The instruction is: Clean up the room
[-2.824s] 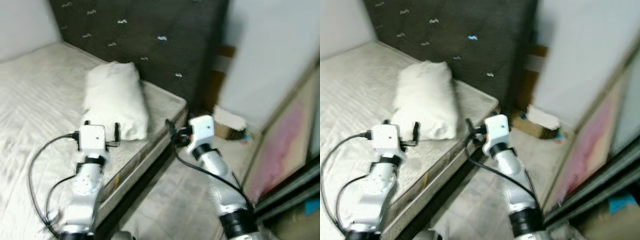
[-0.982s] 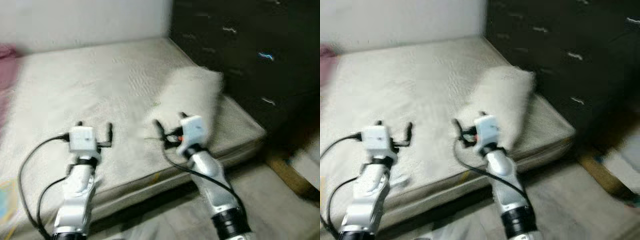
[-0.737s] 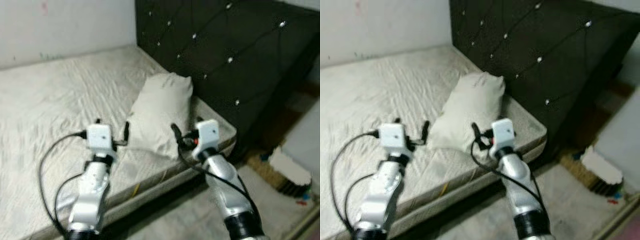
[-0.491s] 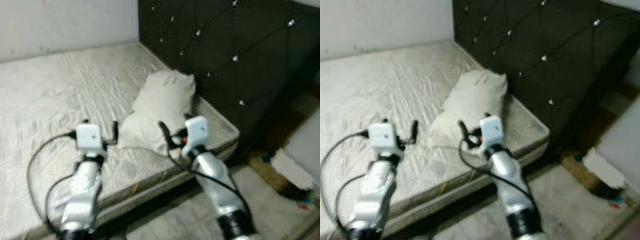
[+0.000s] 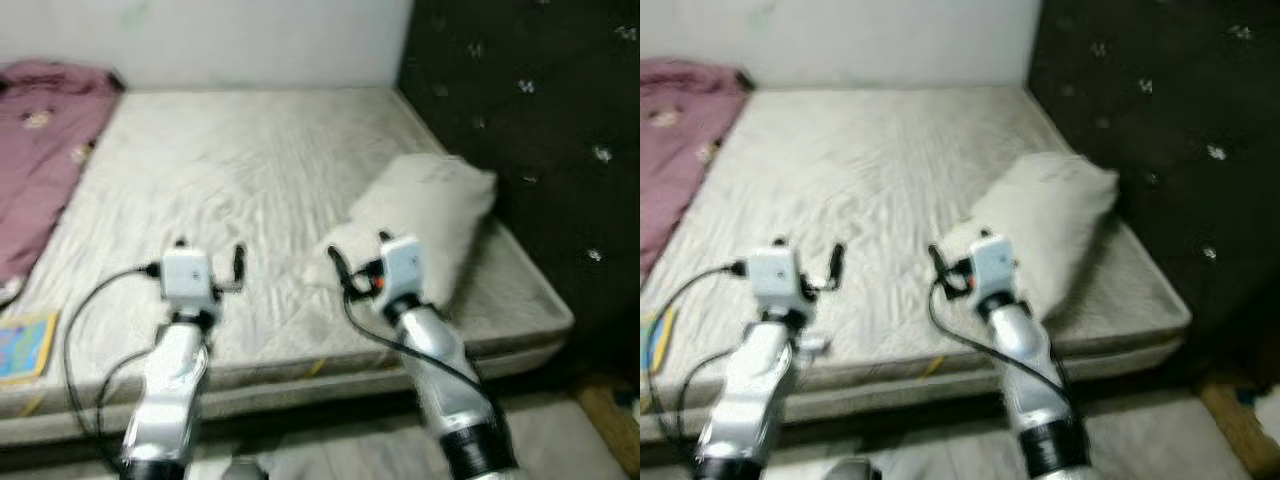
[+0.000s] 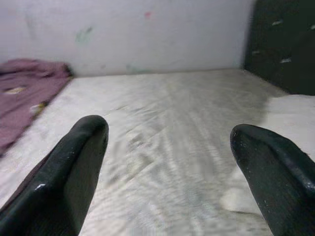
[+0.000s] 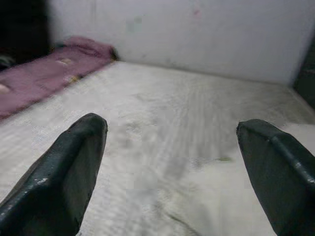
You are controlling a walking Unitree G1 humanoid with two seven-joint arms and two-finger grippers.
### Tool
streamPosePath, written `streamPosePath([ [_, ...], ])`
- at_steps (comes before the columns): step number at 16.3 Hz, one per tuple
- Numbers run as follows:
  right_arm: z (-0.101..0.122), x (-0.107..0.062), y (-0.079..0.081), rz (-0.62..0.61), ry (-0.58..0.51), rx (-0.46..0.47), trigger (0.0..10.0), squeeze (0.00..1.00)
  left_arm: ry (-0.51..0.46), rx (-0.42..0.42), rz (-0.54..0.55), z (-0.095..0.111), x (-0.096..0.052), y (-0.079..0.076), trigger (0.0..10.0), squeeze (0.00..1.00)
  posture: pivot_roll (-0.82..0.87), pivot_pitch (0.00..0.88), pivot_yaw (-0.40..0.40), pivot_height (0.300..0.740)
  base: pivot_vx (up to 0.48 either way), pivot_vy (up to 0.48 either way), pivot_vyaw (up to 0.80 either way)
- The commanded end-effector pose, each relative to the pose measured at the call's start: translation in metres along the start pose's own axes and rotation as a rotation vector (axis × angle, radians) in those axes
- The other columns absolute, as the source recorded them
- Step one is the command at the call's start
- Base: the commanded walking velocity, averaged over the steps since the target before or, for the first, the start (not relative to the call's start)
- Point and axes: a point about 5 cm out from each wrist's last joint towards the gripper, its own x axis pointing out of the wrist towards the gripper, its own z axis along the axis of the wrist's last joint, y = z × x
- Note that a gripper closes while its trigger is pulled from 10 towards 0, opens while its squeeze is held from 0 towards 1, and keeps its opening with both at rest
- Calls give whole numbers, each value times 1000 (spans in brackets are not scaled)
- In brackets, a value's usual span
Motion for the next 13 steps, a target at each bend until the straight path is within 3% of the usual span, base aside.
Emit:
streamPosePath([
  [1,1,-2,-7,-21,2,-22,10000,0,-6,-19,-29,2,1,-6,10000,0,102,0,-35,740,0,0,800],
  [4,0,-2,-8,-28,3,-18,10000,0,-14,-29,-46,3,0,-8,10000,0,101,0,-37,740,0,0,652],
  [13,0,-3,-13,-69,-5,4,10000,0,-19,-58,-52,4,0,-7,10000,0,96,0,-31,740,268,0,0],
])
